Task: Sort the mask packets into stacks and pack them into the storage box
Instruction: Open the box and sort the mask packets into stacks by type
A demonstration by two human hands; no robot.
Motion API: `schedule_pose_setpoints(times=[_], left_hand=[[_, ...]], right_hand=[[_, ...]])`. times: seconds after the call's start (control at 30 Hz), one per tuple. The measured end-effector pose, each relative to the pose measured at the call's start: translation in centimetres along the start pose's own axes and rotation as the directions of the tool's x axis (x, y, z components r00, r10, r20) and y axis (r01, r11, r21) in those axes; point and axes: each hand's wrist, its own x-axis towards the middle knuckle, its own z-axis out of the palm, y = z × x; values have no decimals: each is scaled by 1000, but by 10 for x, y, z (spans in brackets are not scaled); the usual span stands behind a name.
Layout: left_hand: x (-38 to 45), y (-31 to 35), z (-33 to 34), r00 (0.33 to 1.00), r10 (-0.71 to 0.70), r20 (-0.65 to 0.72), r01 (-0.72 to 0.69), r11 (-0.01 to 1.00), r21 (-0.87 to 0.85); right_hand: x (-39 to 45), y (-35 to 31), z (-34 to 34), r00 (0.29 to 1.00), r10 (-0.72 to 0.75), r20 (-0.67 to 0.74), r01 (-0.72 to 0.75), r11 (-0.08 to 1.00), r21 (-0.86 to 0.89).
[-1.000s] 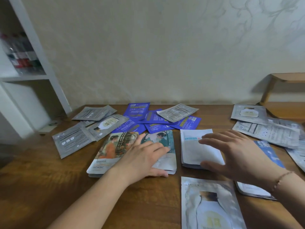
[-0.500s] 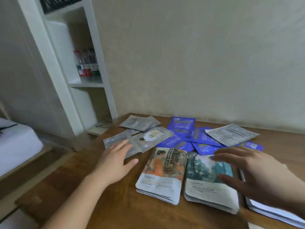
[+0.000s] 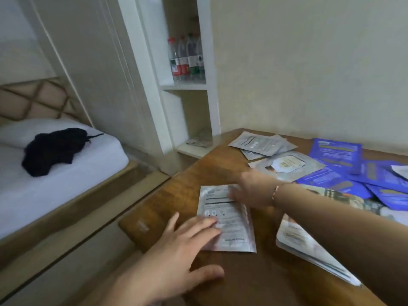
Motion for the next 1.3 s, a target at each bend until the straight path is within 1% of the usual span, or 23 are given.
schedule_pose_setpoints(times=[0.07, 0.13, 0.2, 0.27, 0.3, 0.4, 0.53, 0.6, 0.67, 0.7, 0.73, 0.77, 0.83, 0.87, 0.9, 0.93, 0.97, 1.0, 1.03, 1.07, 1.13, 1.2, 1.3], left_hand=[[-19, -4, 9, 999, 30, -30, -29, 999, 41], [-32, -13, 22, 988, 81, -129, -67, 992, 105], [-42, -22, 34, 977, 111, -184, -81, 984, 160], [-48, -27, 43, 934, 211, -287, -156, 967, 203], [-51, -28, 44, 891, 281, -358, -210, 952, 223], [-61, -28, 48, 693, 463, -553, -337, 885, 320], [-72, -20, 52, 512, 581, -633, -422, 812, 404], [-70, -11, 53, 440, 500, -746, -454, 841, 296], [-64, 0, 47, 395, 324, -859, -485, 868, 105], [-61, 7, 39, 382, 241, -892, -499, 866, 20], [-56, 15, 29, 371, 175, -912, -512, 858, -43], [-53, 23, 18, 364, 142, -921, -524, 849, -76], [-45, 39, 3, 349, 132, -928, -533, 842, -81], [-42, 45, -1, 355, 123, -927, -537, 838, -94], [-39, 51, -3, 398, 84, -913, -538, 828, -158], [-38, 56, -2, 472, 3, -882, -534, 796, -283], [-38, 64, -1, 590, -127, -797, -504, 713, -487], [-38, 73, 0, 719, -264, -643, -438, 546, -715], [-37, 83, 1, 828, -329, -454, -345, 340, -875], [-36, 93, 3, 894, -324, -310, -267, 171, -948], [-32, 111, 9, 938, -291, -188, -183, 43, -982], [-30, 130, 10, 943, -301, -141, -151, -9, -989], [-28, 154, 8, 920, -346, -183, -159, 97, -982]], right_hand=[[16, -14, 10, 1000, -12, 26, 12, 999, -34], [24, -26, 18, 1000, 1, 19, 0, 998, -59], [26, -35, 23, 1000, 7, 24, -7, 1000, -20], [23, -41, 25, 999, 1, 50, -2, 1000, 19], [20, -43, 26, 998, -10, 59, 9, 1000, 19], [1, -50, 26, 996, -69, 57, 67, 997, 37], [-43, -51, 33, 977, -212, -24, 212, 977, -9], [-77, -49, 34, 901, -378, -211, 404, 910, 94], [-119, -50, 25, 801, -492, -341, 596, 714, 368], [-139, -50, 21, 779, -509, -367, 627, 631, 457], [-156, -48, 16, 771, -525, -361, 636, 606, 477], [-168, -47, 13, 769, -527, -362, 640, 641, 424], [-180, -44, 8, 741, -501, -446, 611, 780, 138], [-181, -42, 10, 723, -481, -495, 575, 817, 45], [-181, -39, 13, 710, -463, -530, 564, 825, 34], [-183, -37, 12, 715, -425, -555, 557, 826, 86], [-185, -35, 10, 728, -350, -590, 534, 829, 167], [-188, -31, 5, 748, -227, -623, 496, 816, 298], [-191, -25, -3, 780, -64, -623, 439, 766, 470], [-193, -18, -12, 826, 85, -557, 364, 673, 644], [-197, 0, -26, 908, 217, -359, 231, 454, 860], [-202, 16, -34, 944, 243, -225, 147, 299, 943], [-220, 34, -41, 940, 298, -166, 83, 273, 958]])
